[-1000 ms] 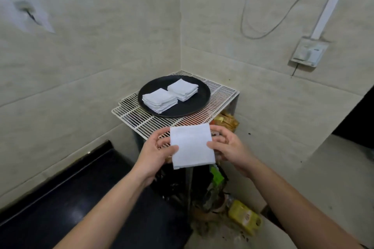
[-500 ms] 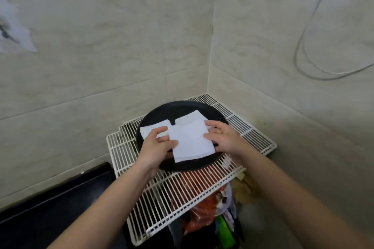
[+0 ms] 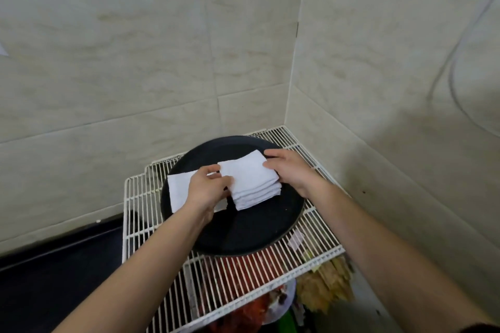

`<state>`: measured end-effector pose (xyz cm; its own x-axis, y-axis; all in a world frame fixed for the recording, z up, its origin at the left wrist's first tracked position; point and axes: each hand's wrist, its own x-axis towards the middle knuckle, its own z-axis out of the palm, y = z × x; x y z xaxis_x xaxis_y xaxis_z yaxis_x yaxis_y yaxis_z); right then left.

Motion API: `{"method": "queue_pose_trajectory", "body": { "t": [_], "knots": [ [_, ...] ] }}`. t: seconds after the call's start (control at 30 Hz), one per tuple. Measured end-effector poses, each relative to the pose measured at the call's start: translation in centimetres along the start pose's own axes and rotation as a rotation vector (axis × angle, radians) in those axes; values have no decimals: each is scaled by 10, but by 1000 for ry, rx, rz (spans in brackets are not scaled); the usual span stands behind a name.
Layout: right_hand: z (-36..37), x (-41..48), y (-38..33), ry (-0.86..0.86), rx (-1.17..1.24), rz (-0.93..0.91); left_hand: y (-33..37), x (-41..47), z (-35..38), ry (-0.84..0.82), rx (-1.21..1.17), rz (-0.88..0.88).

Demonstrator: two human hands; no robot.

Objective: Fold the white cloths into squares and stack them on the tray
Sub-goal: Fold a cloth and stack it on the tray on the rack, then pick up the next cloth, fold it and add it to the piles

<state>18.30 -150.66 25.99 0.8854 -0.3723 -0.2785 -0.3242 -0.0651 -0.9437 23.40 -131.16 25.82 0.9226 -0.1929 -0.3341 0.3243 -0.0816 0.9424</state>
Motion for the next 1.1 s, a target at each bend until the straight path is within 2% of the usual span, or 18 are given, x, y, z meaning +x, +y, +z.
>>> {"method": "queue_pose_trajectory", "body": {
  "t": [0.2,0.4,0.57,0.63,0.7,0.8,0.93,1.0,1.1],
  "knots": [
    [-3,4,8,11,7,-14,-9,2,4,-30,145,41],
    [-7,10,16,43,-84,-28,-11,1,12,3,329,138],
    [-12,7,26,81,-107,-31,-10,-3,15,-47,407,163],
    [-14,5,21,147,-180,-86,0,-8,8,-68,407,181],
    [-13,2,8,238,-315,-203,13,-15,-8,-53,449,271],
    [-2,-9,-17,352,-520,-454,28,-27,-45,87,667,528],
    [49,-25,-37,377,-818,-787,24,-53,-118,413,1060,776],
    [90,-33,-39,317,-906,-899,8,-71,-160,545,1173,764],
    [162,-47,-33,135,-983,-999,-26,-100,-221,660,1287,587]
  ]
}}
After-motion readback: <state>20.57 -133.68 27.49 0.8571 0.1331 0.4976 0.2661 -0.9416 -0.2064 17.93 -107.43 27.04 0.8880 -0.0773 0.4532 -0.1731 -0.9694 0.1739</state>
